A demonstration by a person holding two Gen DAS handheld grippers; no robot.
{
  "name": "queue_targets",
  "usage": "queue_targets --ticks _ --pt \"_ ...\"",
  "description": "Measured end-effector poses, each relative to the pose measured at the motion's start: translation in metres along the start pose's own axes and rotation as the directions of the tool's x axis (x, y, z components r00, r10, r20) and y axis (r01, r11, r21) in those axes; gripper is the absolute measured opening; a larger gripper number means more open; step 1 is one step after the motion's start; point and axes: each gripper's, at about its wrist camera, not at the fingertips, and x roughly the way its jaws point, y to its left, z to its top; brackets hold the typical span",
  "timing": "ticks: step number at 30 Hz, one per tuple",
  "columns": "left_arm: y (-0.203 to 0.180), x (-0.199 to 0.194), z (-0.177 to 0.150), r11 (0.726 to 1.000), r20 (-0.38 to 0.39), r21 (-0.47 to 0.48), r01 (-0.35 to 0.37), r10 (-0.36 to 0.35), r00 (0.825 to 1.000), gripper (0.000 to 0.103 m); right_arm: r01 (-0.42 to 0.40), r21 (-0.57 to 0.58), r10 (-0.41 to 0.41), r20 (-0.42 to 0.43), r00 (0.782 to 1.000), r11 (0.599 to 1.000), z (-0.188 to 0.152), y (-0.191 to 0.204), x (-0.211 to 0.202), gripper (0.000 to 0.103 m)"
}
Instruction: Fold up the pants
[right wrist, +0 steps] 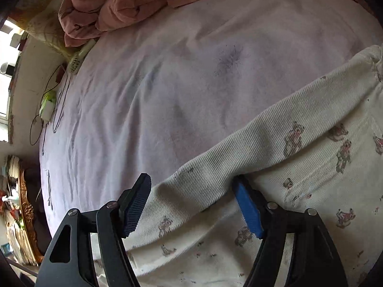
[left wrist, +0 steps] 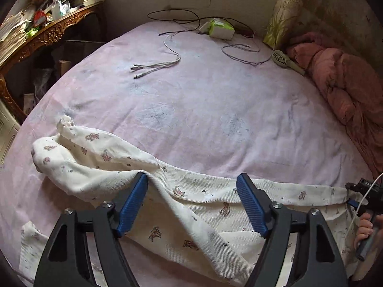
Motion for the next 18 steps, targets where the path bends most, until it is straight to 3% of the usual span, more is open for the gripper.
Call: queue_targets --ticks 1,2,6,8,10,12,15,18 --pt "0.004 -0.006 0.002 1.0 0.001 -0.006 0.007 -0.007 1.0 0.08 0.053 -0.034 -0.053 0.02 0.998 0.998 -0.001 0.004 0.0 0.03" --pt "0.008 -0.011 0.003 1.0 0.004 -0.005 0.009 -0.009 1.0 0.085 0.069 -0.075 -0.067 0.027 0.997 0.995 -0.002 0.006 0.001 0.009" --pt "0.017 -0.039 -0.001 0.995 0.095 0.032 -0.09 0.087 0.992 0.087 0.015 -0.134 -0.008 0.052 0.999 0.991 -0.011 -0.002 -0.015 0.003" --pt "0.021 -0.051 -0.006 0.997 0.126 0.046 -0.061 0.055 0.991 0.092 -0.016 -0.185 0.029 0.07 0.997 0.983 -0.019 -0.008 -0.032 0.003" --pt "0.027 -0.055 -0.006 1.0 0.129 -0.008 -0.003 0.004 0.992 0.093 -0.021 -0.244 0.047 0.099 0.994 0.969 -0.029 -0.01 -0.051 0.003" --pt "0.028 -0.045 -0.001 0.996 0.094 -0.051 0.076 -0.071 0.993 0.093 -0.014 -0.315 0.064 0.147 0.987 0.949 -0.047 -0.012 -0.077 0.003" --pt "0.021 -0.005 0.003 0.979 -0.046 -0.123 0.163 -0.17 0.984 0.093 0.013 -0.373 0.068 0.204 0.977 0.928 -0.07 -0.019 -0.111 0.003" --pt "0.018 0.032 -0.011 0.952 -0.118 -0.24 0.188 -0.221 0.968 0.09 0.038 -0.425 0.091 0.279 0.956 0.904 -0.095 -0.025 -0.146 0.003"
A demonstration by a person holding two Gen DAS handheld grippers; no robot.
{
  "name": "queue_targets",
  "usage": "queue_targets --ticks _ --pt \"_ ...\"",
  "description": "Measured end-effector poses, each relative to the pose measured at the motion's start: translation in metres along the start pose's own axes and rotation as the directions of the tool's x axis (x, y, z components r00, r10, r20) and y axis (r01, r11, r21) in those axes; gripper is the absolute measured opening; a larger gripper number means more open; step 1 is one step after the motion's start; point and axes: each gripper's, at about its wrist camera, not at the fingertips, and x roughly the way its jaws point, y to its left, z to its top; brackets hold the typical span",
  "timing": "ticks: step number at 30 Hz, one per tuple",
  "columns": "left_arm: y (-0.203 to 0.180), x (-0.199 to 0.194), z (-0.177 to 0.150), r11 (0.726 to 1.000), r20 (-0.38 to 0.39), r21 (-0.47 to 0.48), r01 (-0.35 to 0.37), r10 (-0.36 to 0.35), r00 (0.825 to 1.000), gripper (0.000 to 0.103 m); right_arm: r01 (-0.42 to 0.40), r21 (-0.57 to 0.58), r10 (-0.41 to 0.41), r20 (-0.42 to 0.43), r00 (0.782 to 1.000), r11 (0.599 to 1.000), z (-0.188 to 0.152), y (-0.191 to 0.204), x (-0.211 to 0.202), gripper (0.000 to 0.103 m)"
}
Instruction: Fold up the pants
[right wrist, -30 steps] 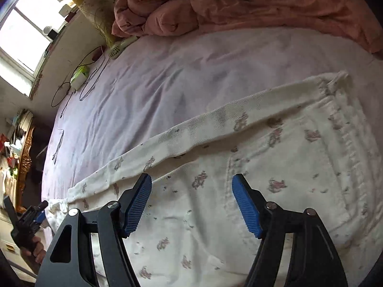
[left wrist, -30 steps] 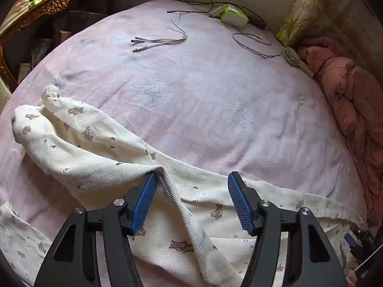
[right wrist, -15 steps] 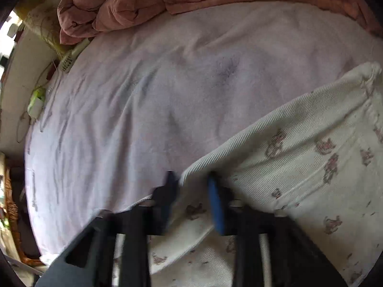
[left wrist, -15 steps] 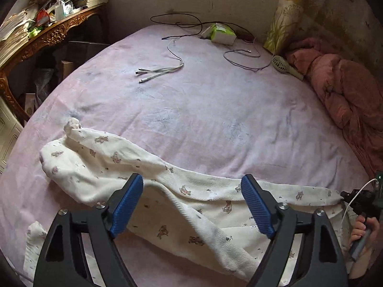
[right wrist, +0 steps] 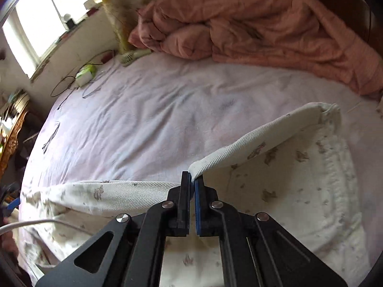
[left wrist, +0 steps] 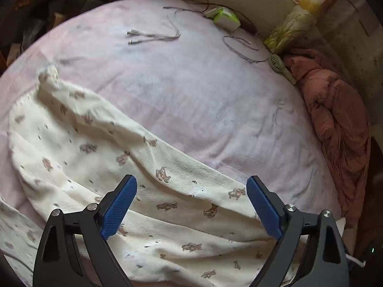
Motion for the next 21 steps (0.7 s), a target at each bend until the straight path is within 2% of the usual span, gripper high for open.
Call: queue_targets --ticks 4,7,10,11,12,13,14,17,21 --pt "-0.003 0.016 -0.014 1.0 0.023 -0.008 0.02 -0.02 1.0 0.087 0.022 -0.084 -0.014 0.094 0.995 0.996 -0.037 0.003 -0.055 0.002" --pt "-0.011 0.029 -0.021 0.997 -0.019 0.033 -0.068 0.069 0.997 0.088 0.058 -0.157 -0.037 0.129 0.991 0.986 -0.077 0.004 -0.084 0.002" --pt "-0.011 0.044 -0.038 0.989 -0.052 0.055 -0.139 0.142 0.988 0.087 0.09 -0.187 -0.072 0.1 0.992 0.978 -0.118 0.0 -0.091 0.002" --pt "-0.012 0.048 -0.044 0.982 -0.048 0.08 -0.169 0.173 0.984 0.066 0.098 -0.191 -0.083 0.083 0.993 0.977 -0.131 -0.001 -0.089 0.002" --pt "-0.013 0.049 -0.049 0.972 -0.031 0.106 -0.21 0.214 0.976 0.041 0.104 -0.198 -0.091 0.072 0.993 0.975 -0.142 -0.003 -0.088 0.002" --pt "-0.014 0.048 -0.053 0.953 -0.015 0.137 -0.27 0.274 0.962 0.003 0.113 -0.207 -0.101 0.068 0.993 0.972 -0.153 -0.006 -0.086 0.002" --pt "-0.011 0.042 -0.055 0.959 0.006 0.132 -0.249 0.251 0.968 0.0 0.127 -0.212 -0.115 0.071 0.991 0.969 -0.162 -0.007 -0.085 0.002" --pt "-0.002 0.003 -0.055 0.981 0.098 0.098 -0.165 0.155 0.983 0.0 0.111 -0.188 -0.098 0.079 0.992 0.976 -0.17 -0.012 -0.094 0.002" --pt "-0.002 -0.061 -0.062 0.978 0.243 0.17 -0.118 0.074 0.967 0.0 0.023 -0.125 -0.005 0.139 0.99 0.992 -0.159 -0.014 -0.136 0.002"
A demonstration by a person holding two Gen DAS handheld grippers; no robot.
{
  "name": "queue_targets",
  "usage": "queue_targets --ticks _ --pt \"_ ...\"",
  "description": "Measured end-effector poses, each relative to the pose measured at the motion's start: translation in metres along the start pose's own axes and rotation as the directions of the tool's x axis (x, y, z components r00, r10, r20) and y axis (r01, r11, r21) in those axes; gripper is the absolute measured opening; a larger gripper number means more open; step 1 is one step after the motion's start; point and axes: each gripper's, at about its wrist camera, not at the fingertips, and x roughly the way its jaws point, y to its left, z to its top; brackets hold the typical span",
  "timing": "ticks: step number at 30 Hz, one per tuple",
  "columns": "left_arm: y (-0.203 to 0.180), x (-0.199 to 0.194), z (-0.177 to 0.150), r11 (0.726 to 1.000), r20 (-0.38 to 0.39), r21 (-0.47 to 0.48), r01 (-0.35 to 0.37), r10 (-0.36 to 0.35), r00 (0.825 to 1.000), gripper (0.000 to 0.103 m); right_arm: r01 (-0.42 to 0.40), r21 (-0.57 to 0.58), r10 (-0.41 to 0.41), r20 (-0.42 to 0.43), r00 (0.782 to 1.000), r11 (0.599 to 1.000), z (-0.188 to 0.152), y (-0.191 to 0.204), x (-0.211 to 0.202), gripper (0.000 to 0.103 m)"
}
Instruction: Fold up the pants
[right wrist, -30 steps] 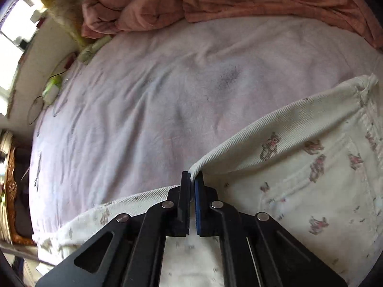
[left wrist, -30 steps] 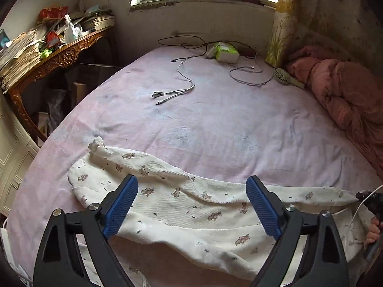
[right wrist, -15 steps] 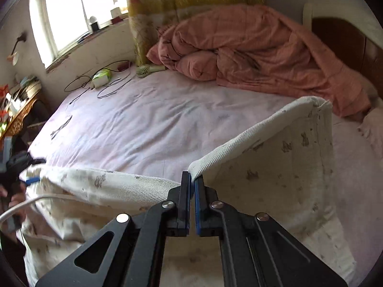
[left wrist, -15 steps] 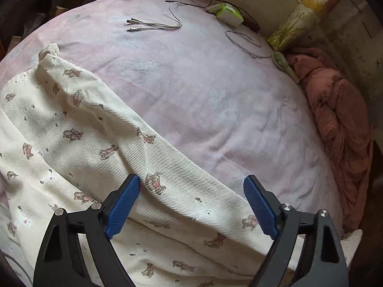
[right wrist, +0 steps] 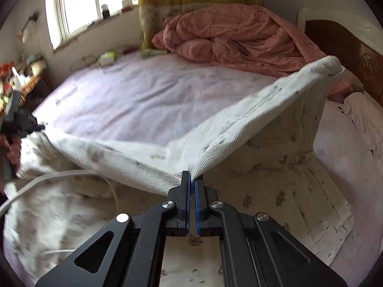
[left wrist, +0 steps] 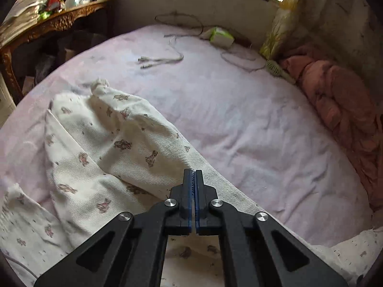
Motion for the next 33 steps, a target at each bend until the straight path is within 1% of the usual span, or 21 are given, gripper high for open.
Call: queue_targets --ticks 3,5,7,8,10,11,13,15,17,19,21,24,25,26,27,28,29,30,31,32,33 --pt "0.013 -0.048 -0.004 0.998 0.095 0.027 0.048 -0.05 0.994 0.0 -0.047 0.042 0.043 0.093 0.995 0.998 0.012 -0.002 -0.043 0.002" --pt "0.026 -0.083 -0.011 0.996 0.175 0.038 0.081 -0.086 0.981 0.0 -0.088 0.054 0.081 0.129 0.988 0.995 0.017 -0.005 -0.068 0.002" --pt "0.042 -0.122 -0.02 0.99 0.258 0.044 0.137 -0.143 0.956 0.0 -0.119 0.068 0.108 0.142 0.984 0.991 0.018 -0.009 -0.09 0.002" --pt "0.05 -0.138 -0.025 0.987 0.287 0.045 0.154 -0.16 0.944 0.0 -0.139 0.081 0.126 0.148 0.981 0.987 0.018 -0.011 -0.102 0.002" --pt "0.066 -0.165 -0.043 0.987 0.325 0.039 0.159 -0.163 0.931 0.0 -0.179 0.106 0.164 0.139 0.977 0.978 0.012 -0.016 -0.12 0.002" --pt "0.071 -0.174 -0.055 0.988 0.339 0.042 0.15 -0.155 0.928 0.0 -0.192 0.108 0.179 0.119 0.977 0.975 0.006 -0.017 -0.126 0.002" --pt "0.082 -0.18 -0.085 0.991 0.344 0.055 0.119 -0.131 0.93 0.0 -0.186 0.109 0.176 0.096 0.98 0.976 -0.011 -0.017 -0.128 0.002" --pt "0.091 -0.172 -0.117 0.996 0.317 0.056 0.064 -0.079 0.945 0.0 -0.172 0.128 0.165 0.061 0.984 0.977 -0.036 -0.019 -0.12 0.002" --pt "0.102 -0.154 -0.146 0.999 0.255 0.039 0.026 -0.035 0.966 0.0 -0.194 0.18 0.196 0.006 0.98 0.964 -0.063 -0.024 -0.101 0.002" --pt "0.113 -0.137 -0.17 1.0 0.185 0.005 0.024 -0.025 0.982 0.0 -0.201 0.237 0.221 -0.062 0.973 0.951 -0.089 -0.028 -0.079 0.002" --pt "0.124 -0.133 -0.19 1.0 0.16 -0.017 0.018 -0.015 0.987 0.0 -0.174 0.24 0.203 -0.101 0.974 0.955 -0.107 -0.027 -0.064 0.002" --pt "0.136 -0.14 -0.207 0.999 0.17 -0.028 0.015 -0.01 0.985 0.001 -0.108 0.183 0.13 -0.112 0.985 0.977 -0.126 -0.022 -0.061 0.002" --pt "0.138 -0.144 -0.211 0.999 0.173 -0.038 0.016 -0.009 0.985 0.001 -0.104 0.171 0.124 -0.106 0.987 0.98 -0.129 -0.021 -0.064 0.006" --pt "0.141 -0.149 -0.214 0.999 0.176 -0.05 0.021 -0.012 0.984 0.001 -0.103 0.161 0.12 -0.103 0.987 0.982 -0.131 -0.022 -0.068 0.012" --pt "0.142 -0.152 -0.215 0.998 0.177 -0.057 0.027 -0.017 0.984 0.001 -0.102 0.164 0.119 -0.098 0.988 0.981 -0.132 -0.024 -0.075 0.016" --pt "0.142 -0.154 -0.215 0.998 0.173 -0.05 0.022 -0.013 0.985 0.002 -0.106 0.174 0.123 -0.088 0.989 0.979 -0.13 -0.028 -0.081 0.025" --pt "0.141 -0.154 -0.216 0.999 0.16 -0.039 -0.012 0.018 0.987 0.004 -0.111 0.192 0.126 -0.072 0.989 0.975 -0.13 -0.034 -0.09 0.037" --pt "0.141 -0.153 -0.217 0.998 0.152 -0.036 -0.059 0.064 0.986 0.006 -0.112 0.215 0.127 -0.055 0.99 0.97 -0.129 -0.041 -0.099 0.043" --pt "0.14 -0.155 -0.22 0.996 0.158 -0.028 -0.083 0.087 0.984 0.008 -0.114 0.234 0.127 -0.04 0.991 0.966 -0.125 -0.048 -0.107 0.058" --pt "0.138 -0.158 -0.225 0.996 0.174 -0.01 -0.086 0.087 0.981 0.018 -0.118 0.242 0.126 -0.017 0.992 0.963 -0.126 -0.054 -0.118 0.062" --pt "0.134 -0.163 -0.23 0.997 0.187 0.019 -0.079 0.075 0.979 0.024 -0.111 0.239 0.115 -0.004 0.993 0.965 -0.127 -0.058 -0.127 0.062"
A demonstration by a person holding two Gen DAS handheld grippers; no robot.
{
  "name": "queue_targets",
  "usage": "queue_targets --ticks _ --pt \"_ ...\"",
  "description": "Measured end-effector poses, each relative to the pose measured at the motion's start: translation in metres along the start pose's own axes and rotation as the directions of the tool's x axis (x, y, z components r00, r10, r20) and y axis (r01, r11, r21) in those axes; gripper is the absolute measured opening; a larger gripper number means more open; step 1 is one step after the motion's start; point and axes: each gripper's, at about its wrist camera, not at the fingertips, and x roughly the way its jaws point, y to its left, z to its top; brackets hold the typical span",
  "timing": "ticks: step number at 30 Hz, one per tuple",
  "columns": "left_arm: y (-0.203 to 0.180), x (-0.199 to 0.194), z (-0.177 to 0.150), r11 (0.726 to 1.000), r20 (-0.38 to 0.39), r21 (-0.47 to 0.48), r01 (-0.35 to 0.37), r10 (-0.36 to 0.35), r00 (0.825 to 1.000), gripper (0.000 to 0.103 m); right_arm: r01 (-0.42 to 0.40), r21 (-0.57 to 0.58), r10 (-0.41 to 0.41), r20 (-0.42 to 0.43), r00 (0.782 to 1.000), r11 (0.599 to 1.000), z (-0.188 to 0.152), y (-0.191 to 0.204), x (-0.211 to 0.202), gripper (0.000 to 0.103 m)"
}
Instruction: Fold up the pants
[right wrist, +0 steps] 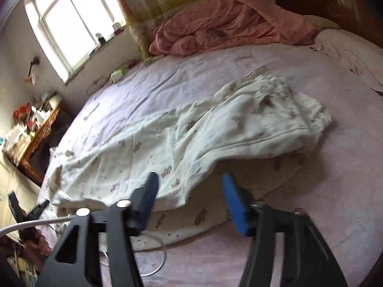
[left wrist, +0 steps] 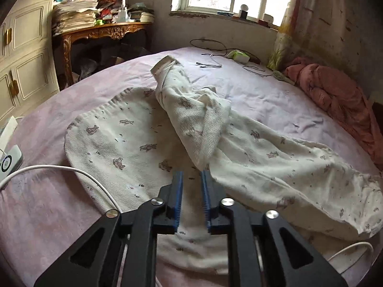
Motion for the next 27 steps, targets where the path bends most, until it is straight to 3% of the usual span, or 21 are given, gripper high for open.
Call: queue_targets --ticks 2,7,9,11,14,17,20,22,24,25,27 --pt "-0.008 -0.018 -0.012 0.999 0.048 0.048 -0.001 -0.001 0.999 0.051 0.051 -0.02 -0.05 0.038 0.998 0.999 -0.004 -0.005 -0.02 0.062" --pt "-0.03 -0.059 -0.042 0.993 0.108 0.038 0.113 -0.117 0.987 0.075 0.2 -0.101 -0.189 0.108 0.976 0.974 -0.02 -0.002 -0.044 0.067" --pt "-0.049 -0.065 -0.059 0.991 0.104 0.068 0.115 -0.122 0.987 0.078 0.264 -0.12 -0.25 0.124 0.96 0.957 -0.026 0.003 -0.043 0.067" --pt "-0.069 -0.065 -0.079 0.988 0.06 0.071 0.135 -0.139 0.988 0.078 0.379 -0.136 -0.359 0.153 0.921 0.915 -0.03 0.01 -0.035 0.067" --pt "-0.08 -0.063 -0.109 0.993 0.007 -0.021 0.119 -0.119 0.993 0.079 0.45 -0.123 -0.421 0.203 0.884 0.885 -0.03 0.003 -0.038 0.067" --pt "-0.072 -0.061 -0.129 0.991 0.003 -0.122 0.057 -0.057 0.998 0.081 0.465 -0.054 -0.446 0.201 0.872 0.884 -0.021 -0.027 -0.056 0.067" --pt "-0.062 -0.064 -0.131 0.973 0.01 -0.202 0.108 -0.108 0.994 0.084 0.519 0.002 -0.506 0.221 0.834 0.855 -0.008 -0.063 -0.085 0.067" --pt "-0.072 -0.069 -0.135 0.99 0.02 -0.112 0.085 -0.083 0.996 0.086 0.569 -0.019 -0.548 0.245 0.8 0.822 -0.005 -0.073 -0.098 0.067" --pt "-0.097 -0.071 -0.147 0.994 0.012 0.107 -0.009 0.007 1.0 0.086 0.608 -0.039 -0.578 0.267 0.771 0.793 -0.006 -0.076 -0.106 0.068" --pt "-0.106 -0.072 -0.154 0.981 0.012 0.188 -0.036 0.035 0.999 0.086 0.614 -0.047 -0.581 0.27 0.767 0.788 -0.007 -0.078 -0.107 0.068" --pt "-0.11 -0.074 -0.164 0.966 -0.005 0.254 -0.057 0.06 0.998 0.086 0.604 -0.051 -0.574 0.259 0.777 0.795 -0.009 -0.082 -0.108 0.068"
